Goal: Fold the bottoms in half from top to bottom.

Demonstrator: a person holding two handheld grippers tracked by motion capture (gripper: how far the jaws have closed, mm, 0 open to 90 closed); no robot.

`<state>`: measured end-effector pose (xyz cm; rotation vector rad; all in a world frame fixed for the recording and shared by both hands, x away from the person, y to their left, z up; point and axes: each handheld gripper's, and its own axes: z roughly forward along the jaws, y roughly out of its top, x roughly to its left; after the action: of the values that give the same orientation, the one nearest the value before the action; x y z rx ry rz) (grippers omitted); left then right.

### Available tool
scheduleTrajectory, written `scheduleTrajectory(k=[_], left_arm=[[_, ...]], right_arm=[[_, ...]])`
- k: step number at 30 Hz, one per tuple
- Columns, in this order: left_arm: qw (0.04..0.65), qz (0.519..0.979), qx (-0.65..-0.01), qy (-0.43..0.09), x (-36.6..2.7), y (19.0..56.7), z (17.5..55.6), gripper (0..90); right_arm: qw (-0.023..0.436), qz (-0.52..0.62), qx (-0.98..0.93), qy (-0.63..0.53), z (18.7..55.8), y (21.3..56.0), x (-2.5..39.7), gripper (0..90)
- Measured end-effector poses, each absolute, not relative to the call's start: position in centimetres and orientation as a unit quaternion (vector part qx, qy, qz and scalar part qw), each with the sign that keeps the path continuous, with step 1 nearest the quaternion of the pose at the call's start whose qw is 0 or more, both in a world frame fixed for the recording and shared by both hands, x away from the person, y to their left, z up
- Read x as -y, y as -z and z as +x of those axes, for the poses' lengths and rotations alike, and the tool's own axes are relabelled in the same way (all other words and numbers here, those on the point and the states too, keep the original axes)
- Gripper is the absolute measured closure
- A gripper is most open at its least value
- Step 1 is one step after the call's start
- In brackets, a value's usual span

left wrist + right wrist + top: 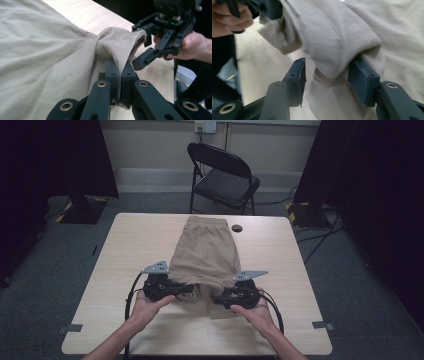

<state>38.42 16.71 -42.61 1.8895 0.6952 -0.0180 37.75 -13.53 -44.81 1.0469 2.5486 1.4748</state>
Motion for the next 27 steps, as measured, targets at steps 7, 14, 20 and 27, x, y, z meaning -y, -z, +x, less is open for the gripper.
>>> scheduleTrajectory(k=[7,14,20,27], left_arm=[[0.516,0.796,-0.316,0.006,-17.7,43.9,39.3,87.3],[0.512,0.795,-0.325,0.01,-17.8,44.2,40.2,87.3],[0.51,0.799,-0.318,0.011,-17.3,44.3,40.7,87.4],[0.502,0.803,-0.321,0.016,-17.0,45.0,41.1,87.3]], right_arm=[[0.052,0.372,-0.8,-0.468,38.0,45.3,15.3,54.7],[0.012,0.323,-0.799,-0.507,36.0,44.3,14.7,69.9],[0.022,0.334,-0.819,-0.466,37.2,46.1,12.7,50.4],[0.024,0.369,-0.819,-0.44,39.2,48.2,11.4,44.5]])
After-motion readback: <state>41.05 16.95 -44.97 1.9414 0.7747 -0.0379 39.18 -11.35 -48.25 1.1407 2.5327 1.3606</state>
